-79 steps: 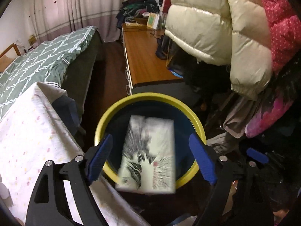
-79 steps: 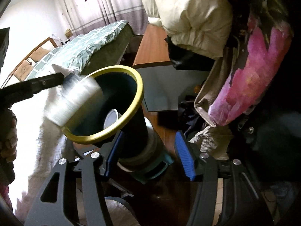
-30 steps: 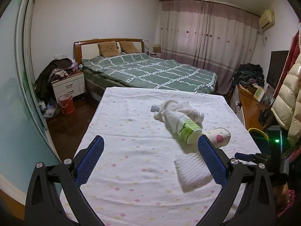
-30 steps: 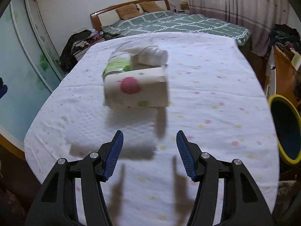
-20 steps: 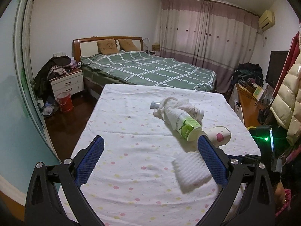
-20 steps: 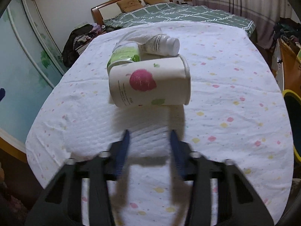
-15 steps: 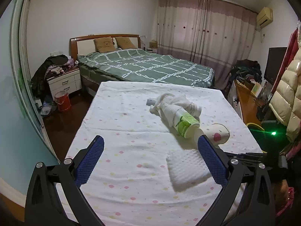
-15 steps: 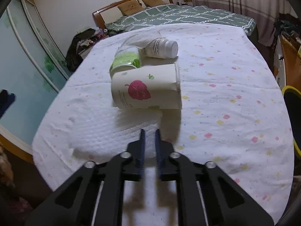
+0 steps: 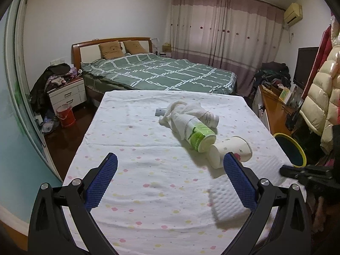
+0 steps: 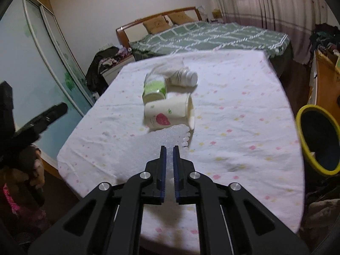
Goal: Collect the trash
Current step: 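Carry the foam sheet over the bin and open the right gripper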
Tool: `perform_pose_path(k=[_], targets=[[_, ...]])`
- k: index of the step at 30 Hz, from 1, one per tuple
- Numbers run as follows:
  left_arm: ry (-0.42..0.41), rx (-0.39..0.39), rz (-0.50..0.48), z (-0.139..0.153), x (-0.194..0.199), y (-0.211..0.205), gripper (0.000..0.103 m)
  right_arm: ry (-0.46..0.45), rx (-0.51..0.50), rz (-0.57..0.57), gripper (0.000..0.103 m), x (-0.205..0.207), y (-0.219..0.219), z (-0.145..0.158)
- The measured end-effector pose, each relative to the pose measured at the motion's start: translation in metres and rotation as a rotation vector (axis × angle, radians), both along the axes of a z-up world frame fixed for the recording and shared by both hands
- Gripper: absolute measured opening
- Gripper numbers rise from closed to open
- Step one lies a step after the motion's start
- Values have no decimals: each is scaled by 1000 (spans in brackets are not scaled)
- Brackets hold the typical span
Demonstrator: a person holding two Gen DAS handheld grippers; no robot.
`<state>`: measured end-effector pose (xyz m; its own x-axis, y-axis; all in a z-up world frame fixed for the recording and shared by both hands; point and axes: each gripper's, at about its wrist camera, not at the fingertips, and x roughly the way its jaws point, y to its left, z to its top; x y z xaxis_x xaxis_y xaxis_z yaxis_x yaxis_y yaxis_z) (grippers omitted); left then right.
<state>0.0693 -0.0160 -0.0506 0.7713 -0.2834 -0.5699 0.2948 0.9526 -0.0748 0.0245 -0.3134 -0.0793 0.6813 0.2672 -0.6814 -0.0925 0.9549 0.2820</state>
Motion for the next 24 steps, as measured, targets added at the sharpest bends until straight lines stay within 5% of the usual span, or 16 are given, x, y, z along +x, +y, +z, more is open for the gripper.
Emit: perform_pose_path(k=[11, 24], targets=[[-4, 12, -38, -2, -2, -15, 98, -127, -33, -100, 6, -30, -40, 46], [46, 34, -156, -21, 6, -57, 98, -178, -87, -457, 6, -39, -152, 61]])
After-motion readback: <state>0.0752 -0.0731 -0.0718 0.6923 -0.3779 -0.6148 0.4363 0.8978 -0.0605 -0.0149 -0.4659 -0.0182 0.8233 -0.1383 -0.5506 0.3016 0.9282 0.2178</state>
